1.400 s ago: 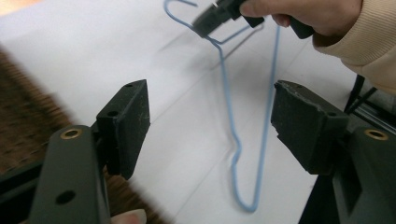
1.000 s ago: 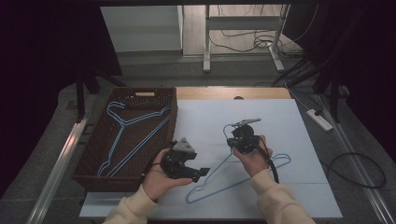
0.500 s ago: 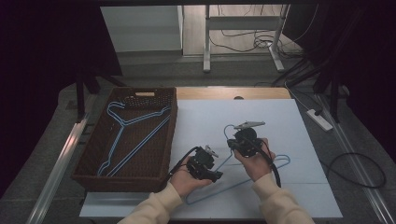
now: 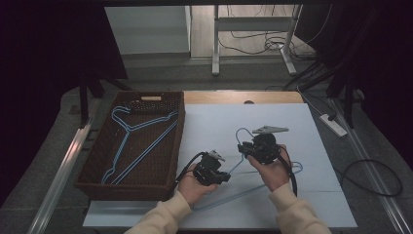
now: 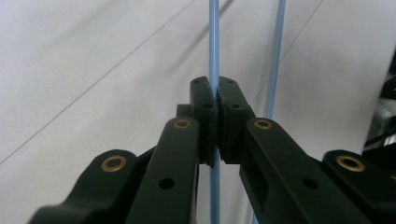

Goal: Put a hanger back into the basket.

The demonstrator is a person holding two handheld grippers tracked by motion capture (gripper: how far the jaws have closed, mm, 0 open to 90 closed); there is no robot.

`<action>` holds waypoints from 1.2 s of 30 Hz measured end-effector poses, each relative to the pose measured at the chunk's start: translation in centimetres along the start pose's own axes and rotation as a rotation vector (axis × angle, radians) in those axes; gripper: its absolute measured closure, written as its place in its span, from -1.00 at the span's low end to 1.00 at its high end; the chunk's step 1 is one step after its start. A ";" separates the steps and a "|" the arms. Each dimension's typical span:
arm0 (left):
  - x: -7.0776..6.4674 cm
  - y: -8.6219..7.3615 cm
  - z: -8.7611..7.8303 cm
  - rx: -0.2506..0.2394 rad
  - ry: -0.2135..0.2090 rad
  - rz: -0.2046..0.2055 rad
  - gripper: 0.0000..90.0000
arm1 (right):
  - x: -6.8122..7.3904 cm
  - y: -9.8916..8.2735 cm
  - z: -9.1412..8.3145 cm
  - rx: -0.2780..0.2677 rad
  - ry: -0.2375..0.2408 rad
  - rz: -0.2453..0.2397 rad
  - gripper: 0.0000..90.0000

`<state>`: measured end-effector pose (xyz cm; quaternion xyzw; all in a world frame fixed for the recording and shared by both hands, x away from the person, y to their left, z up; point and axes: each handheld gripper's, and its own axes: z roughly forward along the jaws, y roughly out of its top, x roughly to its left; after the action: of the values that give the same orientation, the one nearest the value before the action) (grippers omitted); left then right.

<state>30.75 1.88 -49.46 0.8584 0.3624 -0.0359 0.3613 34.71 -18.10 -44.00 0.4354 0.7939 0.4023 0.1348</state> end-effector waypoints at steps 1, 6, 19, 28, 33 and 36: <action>0.0 0.0 -0.2 -0.011 -0.006 -0.006 0.92 | 0.0 0.0 -0.4 -0.020 0.002 -0.010 0.43; -0.7 0.5 -1.6 -0.082 -0.020 -0.024 0.93 | -0.8 -0.3 -3.0 -0.126 0.066 -0.007 0.08; -2.1 2.5 -5.7 -0.186 -0.048 -0.013 0.93 | -2.0 -2.3 -10.6 -0.294 0.119 -0.047 -0.10; -0.9 4.0 -10.8 -0.276 -0.023 -0.021 0.93 | -3.2 -4.4 -11.2 -0.280 0.123 -0.049 -0.11; 0.5 3.5 -13.4 -0.315 -0.005 -0.040 0.93 | -4.2 -5.5 -10.0 -0.242 0.123 -0.038 -0.15; 1.3 3.0 -14.9 -0.328 0.014 -0.040 0.93 | -4.7 -6.1 -9.2 -0.225 0.117 -0.030 -0.17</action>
<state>30.69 10.88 -37.12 0.7808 0.3827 0.0226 0.4933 28.66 -28.45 -43.33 0.3814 0.7567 0.5115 0.1425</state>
